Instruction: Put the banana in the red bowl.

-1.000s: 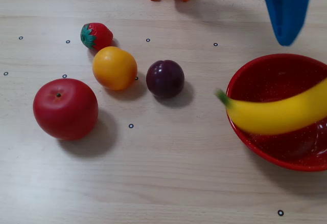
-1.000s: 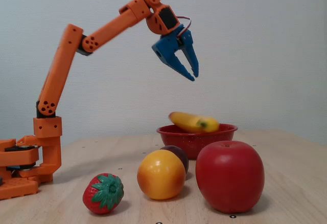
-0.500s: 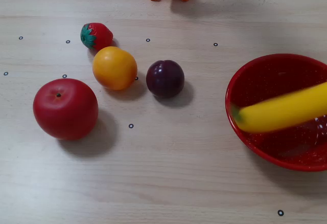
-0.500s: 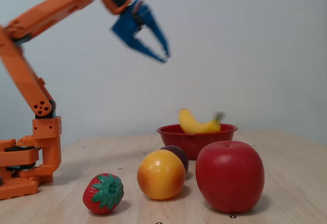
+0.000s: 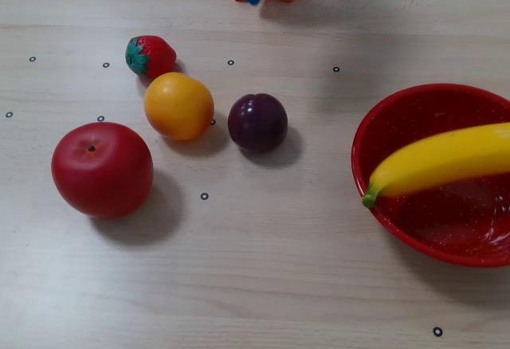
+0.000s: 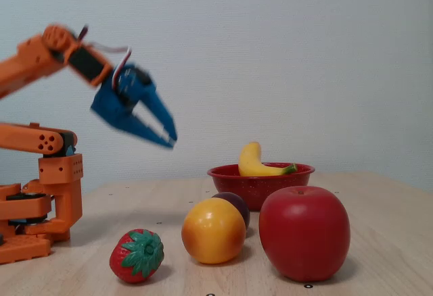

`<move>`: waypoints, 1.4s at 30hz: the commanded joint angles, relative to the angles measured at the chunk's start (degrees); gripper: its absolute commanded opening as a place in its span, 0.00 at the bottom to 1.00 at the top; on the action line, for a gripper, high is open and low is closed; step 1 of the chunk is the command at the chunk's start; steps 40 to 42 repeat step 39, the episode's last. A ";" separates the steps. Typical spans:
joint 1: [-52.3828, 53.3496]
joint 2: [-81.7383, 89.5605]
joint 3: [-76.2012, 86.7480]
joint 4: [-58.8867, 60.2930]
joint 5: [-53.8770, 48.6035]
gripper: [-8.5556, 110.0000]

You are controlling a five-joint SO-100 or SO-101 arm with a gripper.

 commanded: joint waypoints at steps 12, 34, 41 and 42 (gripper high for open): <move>-0.26 14.68 21.71 -7.12 -8.44 0.07; 0.44 14.68 26.46 -11.43 -7.47 0.07; 0.44 14.68 26.46 -11.51 -7.47 0.07; 0.44 14.68 26.46 -11.51 -7.47 0.07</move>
